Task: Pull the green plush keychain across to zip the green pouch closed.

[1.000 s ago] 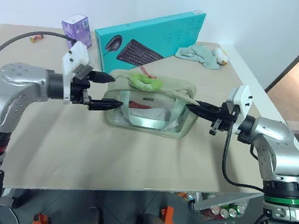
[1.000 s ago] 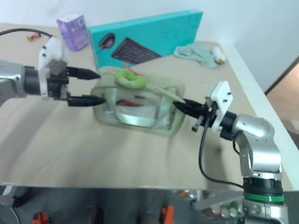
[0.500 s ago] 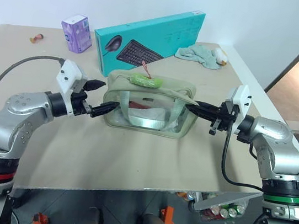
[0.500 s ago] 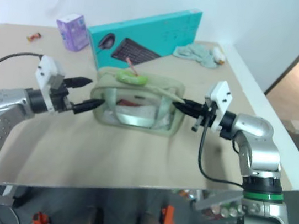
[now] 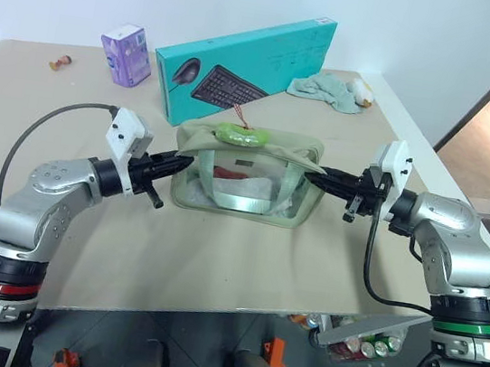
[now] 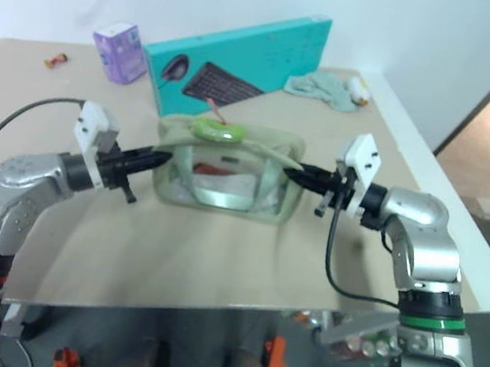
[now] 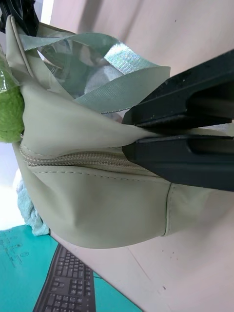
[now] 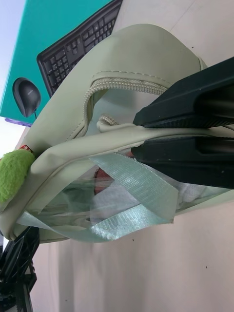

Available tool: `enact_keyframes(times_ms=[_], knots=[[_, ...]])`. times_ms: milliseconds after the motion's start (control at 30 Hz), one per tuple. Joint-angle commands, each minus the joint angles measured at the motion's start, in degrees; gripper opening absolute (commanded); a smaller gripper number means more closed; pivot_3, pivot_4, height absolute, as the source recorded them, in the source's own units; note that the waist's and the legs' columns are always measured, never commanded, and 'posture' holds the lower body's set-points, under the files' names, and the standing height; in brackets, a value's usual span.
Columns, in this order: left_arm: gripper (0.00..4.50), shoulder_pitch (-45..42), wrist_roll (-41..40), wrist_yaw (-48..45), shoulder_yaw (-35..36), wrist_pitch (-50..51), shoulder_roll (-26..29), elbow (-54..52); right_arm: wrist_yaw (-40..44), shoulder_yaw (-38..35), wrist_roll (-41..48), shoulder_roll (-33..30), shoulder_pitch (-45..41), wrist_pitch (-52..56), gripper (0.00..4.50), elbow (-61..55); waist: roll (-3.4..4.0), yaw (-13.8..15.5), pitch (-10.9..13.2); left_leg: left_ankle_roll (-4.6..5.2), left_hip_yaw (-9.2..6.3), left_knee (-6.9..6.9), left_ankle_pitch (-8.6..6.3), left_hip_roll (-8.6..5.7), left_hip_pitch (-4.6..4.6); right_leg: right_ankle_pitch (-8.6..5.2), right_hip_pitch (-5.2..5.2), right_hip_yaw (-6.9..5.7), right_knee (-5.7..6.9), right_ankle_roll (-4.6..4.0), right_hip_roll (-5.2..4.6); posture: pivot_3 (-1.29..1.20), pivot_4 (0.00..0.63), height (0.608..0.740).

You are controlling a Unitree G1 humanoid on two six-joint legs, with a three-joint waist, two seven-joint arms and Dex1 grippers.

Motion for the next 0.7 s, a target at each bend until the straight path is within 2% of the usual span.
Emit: enact_keyframes(times_ms=[33, 200, 233, 367, 700], knots=[[0.00, -1.2, 0.0, 1.1, 0.3, -0.8, -0.2, -2.0, 0.2, -1.5, 2.4, -0.4, -0.7, 1.9, 1.09, -3.2, 0.00, 0.0, 0.0, 0.00, 0.00, 0.00, 0.00, 0.00, 0.00, 0.00, 0.00, 0.00, 0.00, 0.00, 0.00, 0.00, 0.150, 0.740], [0.00, -0.8, -0.3, 1.5, -0.1, -0.3, -0.1, -2.9, -0.1, -2.2, 2.4, -1.2, -0.7, 1.6, 2.65, -4.5, 0.00, 0.1, 0.0, 0.00, 0.00, 0.00, 0.00, -0.01, -0.02, -0.01, 0.00, 0.00, 0.00, 0.02, -0.02, 0.00, 0.150, 0.740], [0.00, -0.8, -0.5, 1.6, -0.1, -0.1, -0.2, -3.1, 0.1, -2.5, 2.7, -1.9, -1.1, 2.2, 3.13, -4.8, 0.00, 0.2, 0.0, 0.00, 0.00, 0.00, 0.00, -0.01, -0.02, -0.01, 0.00, 0.00, -0.01, 0.02, -0.02, 0.00, 0.150, 0.740], [0.00, -1.1, -1.7, 2.6, -0.3, 1.8, -0.6, -4.7, -0.5, -3.7, 4.0, -4.5, -5.4, 3.7, 4.44, -8.9, 0.01, 0.4, 0.0, 0.00, 0.02, 0.00, 0.00, -0.03, -0.04, -0.01, -0.02, 0.00, -0.01, 0.03, -0.06, 0.00, 0.150, 0.740], [0.00, -1.0, -1.3, 4.1, -1.4, 2.6, -1.2, -6.0, -4.6, 4.1, 2.6, 4.9, -11.2, 3.1, 4.48, -14.2, -0.02, 0.6, 0.0, 0.00, -0.03, 0.01, 0.00, -0.02, -0.06, -0.02, -0.01, -0.05, -0.01, 0.01, -0.07, 0.00, 0.150, 0.740]])
